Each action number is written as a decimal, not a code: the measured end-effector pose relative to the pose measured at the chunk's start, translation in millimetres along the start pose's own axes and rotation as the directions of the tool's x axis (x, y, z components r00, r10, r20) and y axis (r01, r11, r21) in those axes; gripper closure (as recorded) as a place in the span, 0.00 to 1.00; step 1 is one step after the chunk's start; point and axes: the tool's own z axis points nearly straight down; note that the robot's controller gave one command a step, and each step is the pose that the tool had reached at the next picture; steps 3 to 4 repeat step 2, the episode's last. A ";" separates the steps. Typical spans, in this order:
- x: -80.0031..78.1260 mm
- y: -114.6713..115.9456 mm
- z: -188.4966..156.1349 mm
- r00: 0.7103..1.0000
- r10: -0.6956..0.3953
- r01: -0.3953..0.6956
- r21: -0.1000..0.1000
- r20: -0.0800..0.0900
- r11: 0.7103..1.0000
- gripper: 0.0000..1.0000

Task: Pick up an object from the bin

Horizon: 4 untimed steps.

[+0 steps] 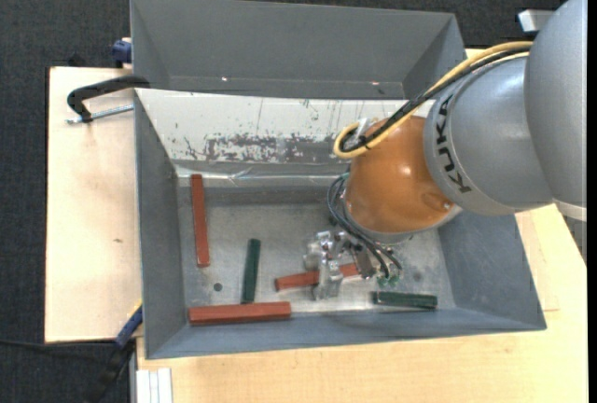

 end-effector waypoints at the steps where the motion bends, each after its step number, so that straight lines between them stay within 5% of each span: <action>1: 0.0 0.0 0.0 1.000 0.000 0.000 0.000 0.000 1.000 1.00; 2: -1.2 10.9 -197.2 1.000 0.024 -0.024 0.001 0.011 1.000 1.00; 4: -1.2 10.9 -197.2 1.000 0.024 -0.024 0.001 0.011 1.000 1.00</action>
Offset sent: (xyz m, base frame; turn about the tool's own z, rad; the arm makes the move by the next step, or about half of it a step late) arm -0.0039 0.0097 0.1919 0.0238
